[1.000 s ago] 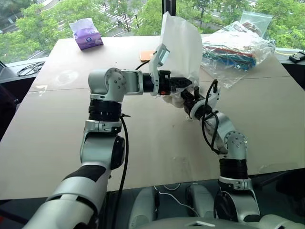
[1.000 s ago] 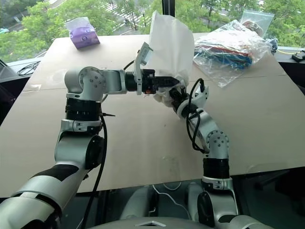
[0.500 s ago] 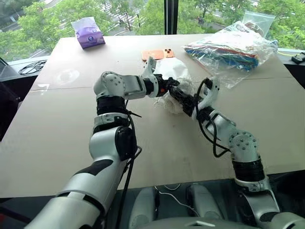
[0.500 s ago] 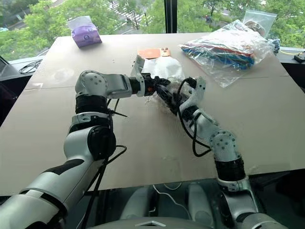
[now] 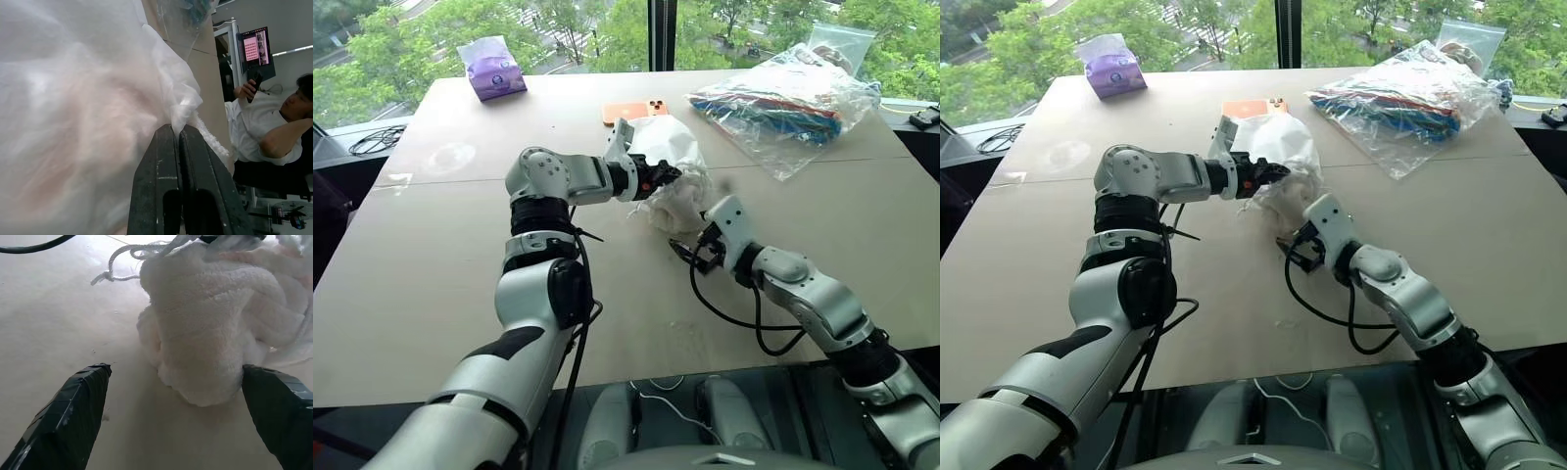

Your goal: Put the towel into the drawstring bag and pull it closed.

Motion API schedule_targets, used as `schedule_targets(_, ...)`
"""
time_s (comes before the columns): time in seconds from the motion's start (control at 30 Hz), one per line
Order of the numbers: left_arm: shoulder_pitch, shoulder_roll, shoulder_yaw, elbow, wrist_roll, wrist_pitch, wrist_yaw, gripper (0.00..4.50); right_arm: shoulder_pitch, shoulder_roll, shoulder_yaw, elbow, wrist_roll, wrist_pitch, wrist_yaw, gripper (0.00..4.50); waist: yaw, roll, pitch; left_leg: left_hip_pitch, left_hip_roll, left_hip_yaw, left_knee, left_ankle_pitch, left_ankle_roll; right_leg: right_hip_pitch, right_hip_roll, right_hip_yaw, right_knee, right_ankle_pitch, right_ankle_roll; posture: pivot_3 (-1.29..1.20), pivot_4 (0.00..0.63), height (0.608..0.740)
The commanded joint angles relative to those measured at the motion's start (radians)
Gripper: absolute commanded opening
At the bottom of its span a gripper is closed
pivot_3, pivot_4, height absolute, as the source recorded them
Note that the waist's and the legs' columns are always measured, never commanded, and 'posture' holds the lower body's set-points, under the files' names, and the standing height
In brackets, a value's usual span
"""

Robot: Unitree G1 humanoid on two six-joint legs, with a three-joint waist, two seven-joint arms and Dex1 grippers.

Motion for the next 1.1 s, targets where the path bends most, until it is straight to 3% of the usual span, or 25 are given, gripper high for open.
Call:
schedule_targets(0.03, -0.015, 0.006, -0.009, -0.036, -0.029, 0.021, -0.012, 0.0, -0.023, 0.08, -0.051, 0.046, -0.056, -0.062, -0.028, 3.81, 0.001, 0.0, 0.0, 0.0, 0.0, 0.0, 0.0, 0.0, 0.0, 0.0, 0.0, 0.0, 0.0, 0.0, 0.0, 0.0, 0.15, 0.74)
schedule_targets(0.2, -0.012, 0.038, -0.044, -0.048, -0.022, 0.021, -0.035, 0.0, -0.005, 0.16, -0.118, 0.037, -0.084, -0.056, -0.035, 1.4, 0.002, -0.001, 0.0, 0.0, 0.0, 0.0, 0.0, 0.001, -0.002, 0.0, -0.001, -0.001, 0.0, 0.0, 0.0, 0.0, 0.15, 0.74)
schedule_targets(0.3, -0.002, 0.088, -0.149, -0.092, -0.016, 0.026, -0.127, 0.0, 0.0, 0.19, -0.151, 0.007, -0.069, -0.04, -0.024, 0.02, 0.001, -0.001, 0.0, 0.0, -0.001, 0.0, 0.0, 0.001, -0.002, 0.0, -0.001, -0.001, 0.0, 0.0, 0.0, 0.0, 0.15, 0.74)
schedule_targets(0.43, 0.013, 0.136, -0.266, -0.15, -0.04, 0.057, -0.256, 0.0, -0.032, 0.244, -0.194, 0.023, -0.059, -0.031, -0.023, 0.02, -0.001, -0.001, 0.001, 0.0, -0.001, -0.001, -0.001, 0.002, -0.003, 0.0, -0.001, -0.001, 0.001, 0.0, 0.0, 0.0, 0.15, 0.74)
schedule_targets(0.57, 0.054, 0.204, -0.319, -0.253, -0.156, 0.214, -0.42, 0.0, -0.117, 0.295, -0.177, 0.116, -0.118, -0.074, -0.011, 0.02, -0.006, 0.0, 0.001, 0.0, -0.001, 0.0, -0.001, 0.002, -0.003, 0.0, -0.001, 0.0, 0.001, 0.0, 0.0, 0.0, 0.15, 0.74)
schedule_targets(0.7, 0.116, 0.269, -0.375, -0.323, -0.203, 0.264, -0.474, 0.0, -0.174, 0.405, -0.257, 0.17, -0.051, -0.103, -0.013, 0.02, -0.008, 0.0, 0.001, 0.001, 0.001, -0.001, -0.001, 0.001, -0.003, -0.001, 0.0, 0.0, 0.003, 0.0, 0.0, 0.0, 0.15, 0.74)
schedule_targets(0.9, 0.119, 0.285, -0.342, -0.302, -0.234, 0.265, -0.459, 0.0, -0.192, 0.649, -0.532, 0.211, 0.328, -0.081, -0.019, 0.02, 0.008, 0.0, 0.001, 0.0, 0.002, -0.001, -0.001, 0.001, -0.002, 0.0, -0.003, -0.002, 0.002, 0.0, 0.0, 0.0, 0.15, 0.74)
schedule_targets(1.1, 0.125, 0.277, -0.321, -0.309, -0.236, 0.265, -0.435, 0.0, -0.193, 0.714, -0.65, 0.172, 0.788, 0.017, -0.079, 0.02, 0.003, 0.0, 0.001, 0.0, 0.001, -0.002, -0.001, 0.001, -0.002, 0.0, -0.005, -0.002, 0.002, 0.0, 0.0, 0.0, 0.15, 0.74)
